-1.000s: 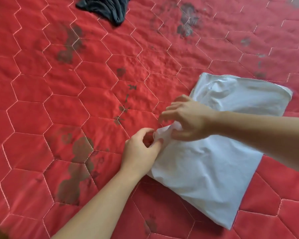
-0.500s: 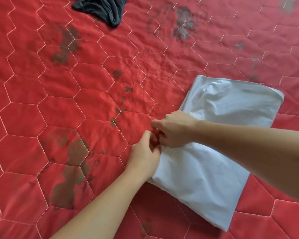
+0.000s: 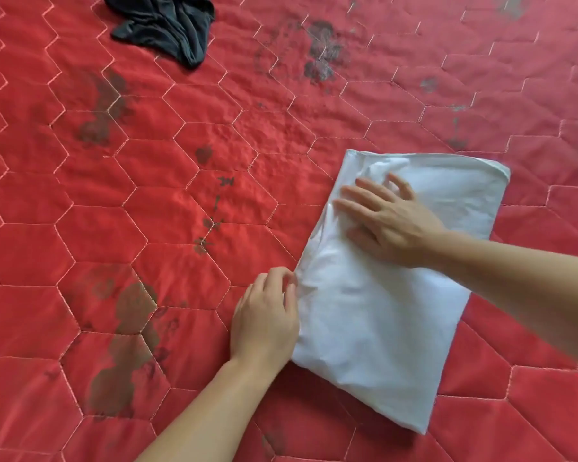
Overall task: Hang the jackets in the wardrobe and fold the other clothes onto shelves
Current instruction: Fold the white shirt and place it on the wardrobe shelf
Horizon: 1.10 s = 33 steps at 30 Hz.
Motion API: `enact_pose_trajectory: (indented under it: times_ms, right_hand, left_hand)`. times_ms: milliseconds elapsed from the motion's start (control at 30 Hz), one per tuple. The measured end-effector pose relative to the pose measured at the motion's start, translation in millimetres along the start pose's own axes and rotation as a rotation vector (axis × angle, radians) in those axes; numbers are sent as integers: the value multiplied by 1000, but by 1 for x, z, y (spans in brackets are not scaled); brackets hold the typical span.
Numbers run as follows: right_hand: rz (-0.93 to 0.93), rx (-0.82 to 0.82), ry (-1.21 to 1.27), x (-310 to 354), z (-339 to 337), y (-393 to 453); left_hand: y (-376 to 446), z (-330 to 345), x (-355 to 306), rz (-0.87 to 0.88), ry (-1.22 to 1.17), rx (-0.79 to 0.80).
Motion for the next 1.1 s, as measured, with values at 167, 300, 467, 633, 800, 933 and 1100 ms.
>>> enact_pose_trajectory:
  times_ms: [167, 300, 467, 633, 800, 933, 1100]
  right_hand:
    - [-171, -3, -28, 0, -28, 29]
    - [-501, -85, -79, 31, -26, 34]
    - [-413, -190, 58, 27, -28, 31]
    - [-242, 69, -84, 37, -16, 53]
    - [-153, -108, -48, 43, -7, 50]
    - [65, -359, 120, 9, -13, 14]
    - [143, -53, 122, -10, 7, 1]
  left_hand:
    - [-14, -12, -7, -10, -187, -83]
    - [-30, -10, -2, -1, -156, -27]
    - [-24, -8, -5, -43, -388, 31]
    - [-12, 0, 5, -199, -411, 131]
    - [-8, -18, -4, -113, 378, 123]
    - [-10, -11, -19, 229, 299, -32]
    - [-8, 26, -28, 315, 382, 129]
Point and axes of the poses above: each hand's wrist, its own y-axis towards the middle knuckle, its own z-axis out of the palm, x = y × z, the point moved 2 cm from there along y, towards the middle knuckle, and after that the axes turned 9 degrees about x, right-handed, at the moved point
